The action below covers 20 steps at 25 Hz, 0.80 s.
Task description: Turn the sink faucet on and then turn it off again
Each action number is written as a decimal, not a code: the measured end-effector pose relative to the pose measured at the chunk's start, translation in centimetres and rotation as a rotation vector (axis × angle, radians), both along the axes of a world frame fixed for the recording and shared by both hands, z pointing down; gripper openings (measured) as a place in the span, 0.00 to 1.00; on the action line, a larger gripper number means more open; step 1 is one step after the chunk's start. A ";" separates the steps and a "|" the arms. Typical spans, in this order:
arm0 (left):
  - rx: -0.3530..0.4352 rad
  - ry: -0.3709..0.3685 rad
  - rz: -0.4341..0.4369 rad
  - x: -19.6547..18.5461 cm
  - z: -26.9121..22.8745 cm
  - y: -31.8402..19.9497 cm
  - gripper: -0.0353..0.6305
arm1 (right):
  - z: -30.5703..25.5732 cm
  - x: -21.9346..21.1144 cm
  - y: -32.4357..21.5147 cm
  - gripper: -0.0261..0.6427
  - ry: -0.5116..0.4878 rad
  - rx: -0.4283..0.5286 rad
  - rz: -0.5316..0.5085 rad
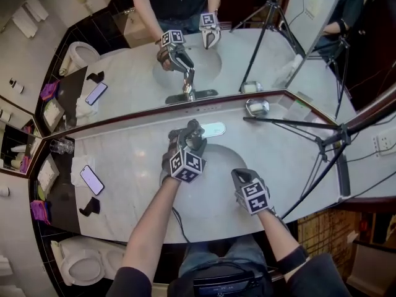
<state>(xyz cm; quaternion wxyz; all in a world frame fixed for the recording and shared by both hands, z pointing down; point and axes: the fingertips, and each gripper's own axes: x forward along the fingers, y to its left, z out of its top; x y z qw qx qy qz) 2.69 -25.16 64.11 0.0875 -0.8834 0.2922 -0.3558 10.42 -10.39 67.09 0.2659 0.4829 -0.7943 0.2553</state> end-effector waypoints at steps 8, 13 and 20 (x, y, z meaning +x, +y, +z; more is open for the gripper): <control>0.059 -0.108 0.069 2.2 2.8 -0.7 0.37 | 1.1 0.7 -0.5 0.06 -0.008 -0.015 0.017; 0.133 -0.175 0.099 2.3 3.2 -0.5 0.32 | 1.9 0.9 -0.5 0.06 -0.015 -0.025 0.023; 0.182 -0.180 0.067 2.1 2.2 -0.5 0.32 | 2.1 -0.2 -0.2 0.06 -0.024 -0.034 0.016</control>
